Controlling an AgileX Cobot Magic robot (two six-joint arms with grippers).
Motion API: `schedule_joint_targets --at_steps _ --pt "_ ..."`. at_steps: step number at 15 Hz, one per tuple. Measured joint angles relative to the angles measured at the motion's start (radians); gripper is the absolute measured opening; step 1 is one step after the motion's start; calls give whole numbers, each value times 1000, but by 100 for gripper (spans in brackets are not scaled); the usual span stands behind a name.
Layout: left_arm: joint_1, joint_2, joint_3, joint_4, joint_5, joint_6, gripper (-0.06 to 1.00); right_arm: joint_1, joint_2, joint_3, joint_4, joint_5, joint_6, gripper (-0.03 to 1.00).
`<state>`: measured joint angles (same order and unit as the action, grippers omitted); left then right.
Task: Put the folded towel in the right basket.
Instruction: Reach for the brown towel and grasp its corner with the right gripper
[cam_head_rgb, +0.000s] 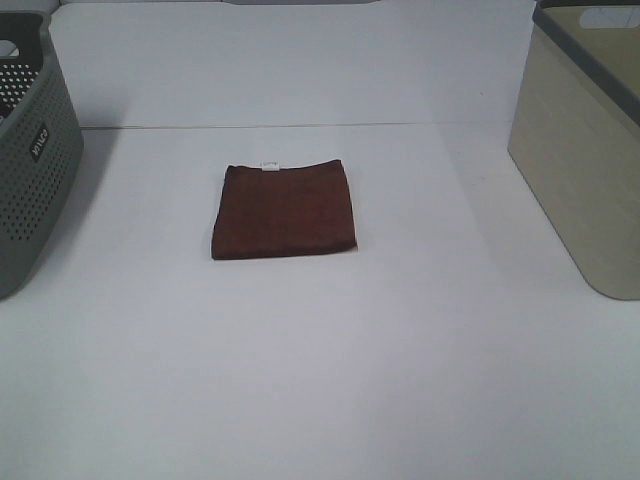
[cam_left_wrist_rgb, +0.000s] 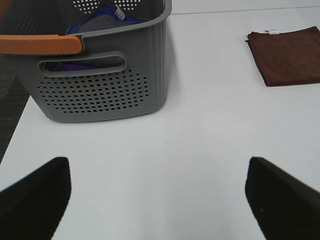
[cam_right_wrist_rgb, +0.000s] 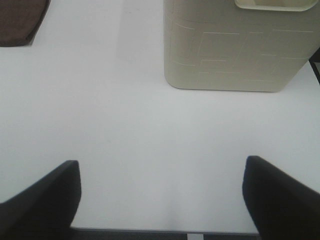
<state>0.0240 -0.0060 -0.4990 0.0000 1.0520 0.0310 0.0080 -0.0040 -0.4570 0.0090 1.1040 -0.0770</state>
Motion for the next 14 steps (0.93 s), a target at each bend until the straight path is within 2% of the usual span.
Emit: schedule_joint_targets --at_steps 14 --pt "0 0 0 0 0 0 88 0 0 0 0 0 0 85"
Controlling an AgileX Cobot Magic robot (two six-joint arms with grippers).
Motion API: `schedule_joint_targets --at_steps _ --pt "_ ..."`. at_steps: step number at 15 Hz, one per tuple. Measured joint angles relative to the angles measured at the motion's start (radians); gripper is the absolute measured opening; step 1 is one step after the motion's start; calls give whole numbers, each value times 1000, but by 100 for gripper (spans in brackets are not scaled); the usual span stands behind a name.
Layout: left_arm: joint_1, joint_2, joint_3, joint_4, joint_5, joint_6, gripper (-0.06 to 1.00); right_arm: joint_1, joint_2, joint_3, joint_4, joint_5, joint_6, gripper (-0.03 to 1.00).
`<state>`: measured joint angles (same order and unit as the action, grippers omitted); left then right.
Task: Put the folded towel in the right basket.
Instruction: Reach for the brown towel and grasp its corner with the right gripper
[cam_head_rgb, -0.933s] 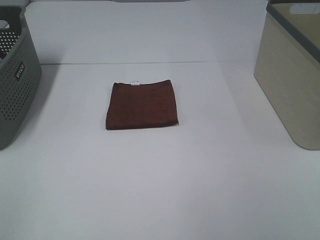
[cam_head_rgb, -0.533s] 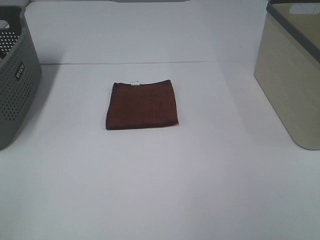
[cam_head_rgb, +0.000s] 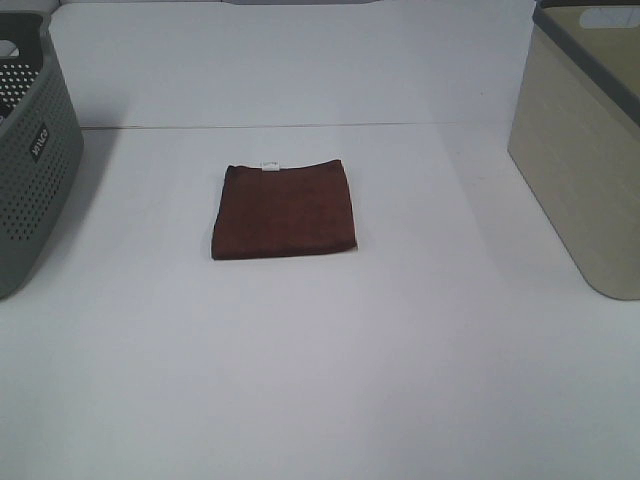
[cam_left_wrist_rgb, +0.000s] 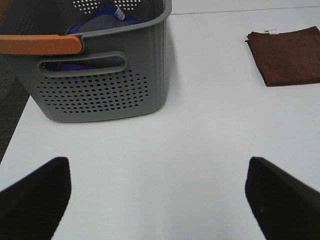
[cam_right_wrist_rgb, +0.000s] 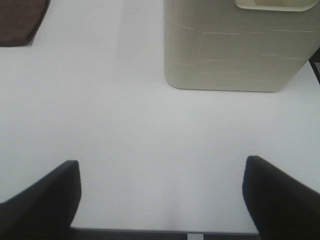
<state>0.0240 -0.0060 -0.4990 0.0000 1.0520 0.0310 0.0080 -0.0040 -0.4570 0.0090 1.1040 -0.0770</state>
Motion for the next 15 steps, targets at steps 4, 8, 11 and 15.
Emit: schedule_joint_targets --at_steps 4,8,11,15 --pt "0 0 0 0 0 0 88 0 0 0 0 0 0 85" --pt "0 0 0 0 0 0 88 0 0 0 0 0 0 85" --pt "0 0 0 0 0 0 88 0 0 0 0 0 0 85" --pt "0 0 0 0 0 0 88 0 0 0 0 0 0 85"
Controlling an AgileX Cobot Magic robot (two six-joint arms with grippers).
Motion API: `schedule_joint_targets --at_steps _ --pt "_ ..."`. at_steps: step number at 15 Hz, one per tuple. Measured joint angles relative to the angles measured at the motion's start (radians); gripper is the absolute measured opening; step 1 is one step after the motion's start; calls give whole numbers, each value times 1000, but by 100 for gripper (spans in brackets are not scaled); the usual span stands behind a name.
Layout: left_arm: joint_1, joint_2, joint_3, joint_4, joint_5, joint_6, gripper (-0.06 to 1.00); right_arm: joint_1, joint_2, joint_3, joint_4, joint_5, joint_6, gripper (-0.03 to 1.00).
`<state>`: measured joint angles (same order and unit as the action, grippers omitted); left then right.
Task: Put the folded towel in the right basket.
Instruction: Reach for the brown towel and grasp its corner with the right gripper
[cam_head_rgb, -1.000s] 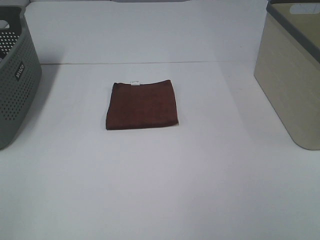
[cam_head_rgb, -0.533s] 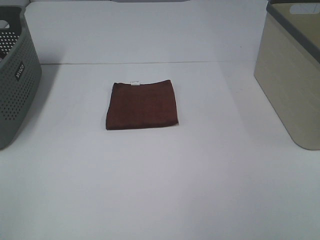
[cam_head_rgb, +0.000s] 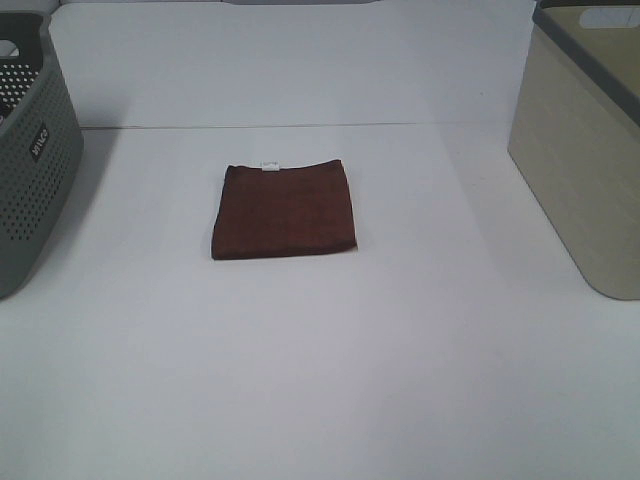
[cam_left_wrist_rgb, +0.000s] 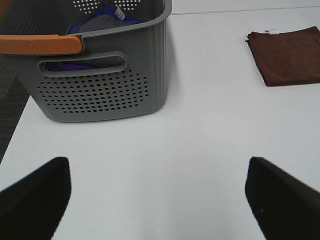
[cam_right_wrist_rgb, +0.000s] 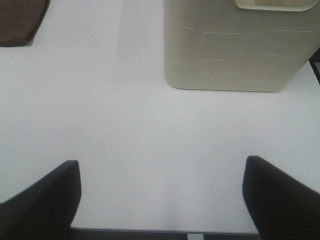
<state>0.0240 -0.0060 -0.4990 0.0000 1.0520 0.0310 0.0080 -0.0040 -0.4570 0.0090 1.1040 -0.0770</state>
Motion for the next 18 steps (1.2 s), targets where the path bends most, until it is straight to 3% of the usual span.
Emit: schedule_joint_targets --at_steps 18 --pt "0 0 0 0 0 0 88 0 0 0 0 0 0 85"
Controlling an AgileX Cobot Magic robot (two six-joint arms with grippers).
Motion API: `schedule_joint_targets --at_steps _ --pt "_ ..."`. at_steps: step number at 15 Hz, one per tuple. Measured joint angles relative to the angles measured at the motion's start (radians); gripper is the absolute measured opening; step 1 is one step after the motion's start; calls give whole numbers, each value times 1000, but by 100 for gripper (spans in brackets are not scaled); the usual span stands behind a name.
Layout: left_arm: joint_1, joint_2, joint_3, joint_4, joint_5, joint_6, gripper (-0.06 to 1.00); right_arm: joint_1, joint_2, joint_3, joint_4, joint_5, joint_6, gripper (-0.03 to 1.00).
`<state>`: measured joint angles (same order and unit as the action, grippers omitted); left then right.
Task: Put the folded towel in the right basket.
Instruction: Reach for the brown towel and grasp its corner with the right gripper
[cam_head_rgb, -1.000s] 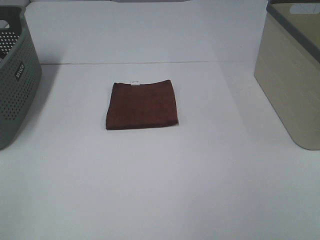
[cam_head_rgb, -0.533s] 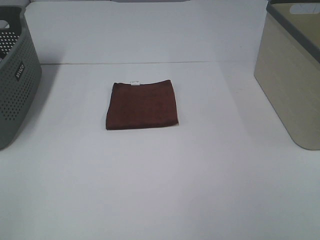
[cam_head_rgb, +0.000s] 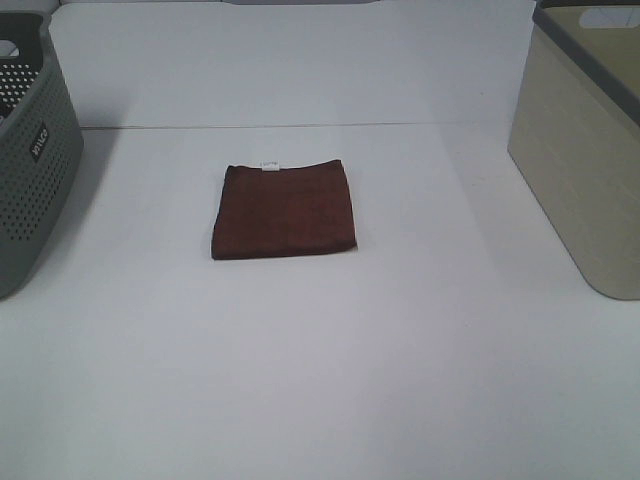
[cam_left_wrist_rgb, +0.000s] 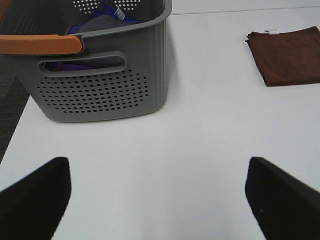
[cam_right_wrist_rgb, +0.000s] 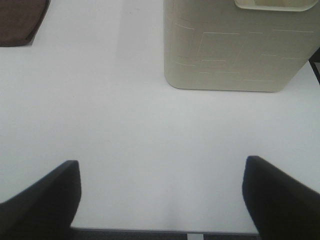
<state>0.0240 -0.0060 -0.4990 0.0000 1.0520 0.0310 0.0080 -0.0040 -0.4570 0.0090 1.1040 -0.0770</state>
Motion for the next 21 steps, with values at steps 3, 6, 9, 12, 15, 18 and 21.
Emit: schedule_joint_targets --at_steps 3,6,9,12,15,18,21 --pt "0 0 0 0 0 0 88 0 0 0 0 0 0 84" --pt "0 0 0 0 0 0 88 0 16 -22 -2 -8 1 81" --pt "0 0 0 0 0 0 88 0 167 -118 -2 -22 2 76" --pt "0 0 0 0 0 0 88 0 383 -226 43 -22 2 74" --pt "0 0 0 0 0 0 88 0 592 -350 191 -23 2 74" --pt "0 0 0 0 0 0 88 0 763 -447 291 -26 -10 74" --pt "0 0 0 0 0 0 88 0 959 -553 335 -26 -53 74"
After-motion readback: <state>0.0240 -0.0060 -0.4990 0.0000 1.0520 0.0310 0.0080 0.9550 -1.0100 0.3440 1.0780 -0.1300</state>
